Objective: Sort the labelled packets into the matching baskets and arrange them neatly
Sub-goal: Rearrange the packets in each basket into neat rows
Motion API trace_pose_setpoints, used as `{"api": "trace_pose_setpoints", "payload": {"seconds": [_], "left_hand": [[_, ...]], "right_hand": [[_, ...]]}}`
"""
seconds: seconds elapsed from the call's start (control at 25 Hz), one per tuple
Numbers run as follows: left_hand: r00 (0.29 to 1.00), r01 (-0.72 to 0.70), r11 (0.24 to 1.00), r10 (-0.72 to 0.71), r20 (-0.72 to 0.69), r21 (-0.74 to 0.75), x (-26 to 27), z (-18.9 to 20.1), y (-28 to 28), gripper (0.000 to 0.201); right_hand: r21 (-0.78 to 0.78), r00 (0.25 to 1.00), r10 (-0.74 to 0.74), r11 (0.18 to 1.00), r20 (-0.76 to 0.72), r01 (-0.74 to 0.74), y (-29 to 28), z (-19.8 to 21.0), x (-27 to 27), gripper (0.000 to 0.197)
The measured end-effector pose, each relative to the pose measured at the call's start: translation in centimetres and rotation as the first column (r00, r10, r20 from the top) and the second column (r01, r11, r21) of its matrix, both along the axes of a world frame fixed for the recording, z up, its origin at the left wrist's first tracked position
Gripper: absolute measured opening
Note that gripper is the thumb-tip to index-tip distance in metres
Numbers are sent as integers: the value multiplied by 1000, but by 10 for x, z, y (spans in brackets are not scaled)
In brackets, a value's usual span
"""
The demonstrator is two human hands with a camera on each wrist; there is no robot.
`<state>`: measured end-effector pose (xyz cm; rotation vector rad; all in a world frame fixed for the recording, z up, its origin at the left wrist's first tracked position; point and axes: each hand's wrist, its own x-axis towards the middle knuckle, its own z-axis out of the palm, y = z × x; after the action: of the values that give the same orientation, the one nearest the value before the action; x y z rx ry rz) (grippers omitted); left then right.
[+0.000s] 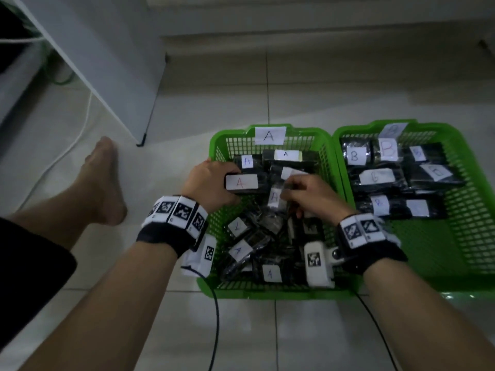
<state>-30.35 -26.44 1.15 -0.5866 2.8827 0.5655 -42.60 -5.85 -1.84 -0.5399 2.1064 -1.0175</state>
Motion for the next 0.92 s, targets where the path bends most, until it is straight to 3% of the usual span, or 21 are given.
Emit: {"api": "trace_pose_setpoints", "payload": {"seconds": [0.2,0.32,0.44,0.6,0.8,0.92], "left_hand": [[999,-39,999,39,0,21,2,-3,1,51],[996,-26,1000,27,84,-13,-3,-3,8,54],[971,117,991,-101,217,-66,-3,-8,19,60],[972,125,992,-119,204,-14,-5,-8,12,67],[985,140,962,-110,137,-236,-11,-6,22,44],[980,159,904,-96,173,-396,-17,0,30,47]], "right_hand": [[-102,978,5,994,-208,-27,10,19,-6,1],[-98,991,-13,995,-133,-1,23,31,-21,6],[-238,987,-156,961,-47,141,33,24,-15,14],[-320,955,-263,924,-140,207,29,15,-8,27],[-337,947,-264,922,-184,192,28,9,-7,21],[-340,937,-281,919,-207,201,28,9,-5,20]]}}
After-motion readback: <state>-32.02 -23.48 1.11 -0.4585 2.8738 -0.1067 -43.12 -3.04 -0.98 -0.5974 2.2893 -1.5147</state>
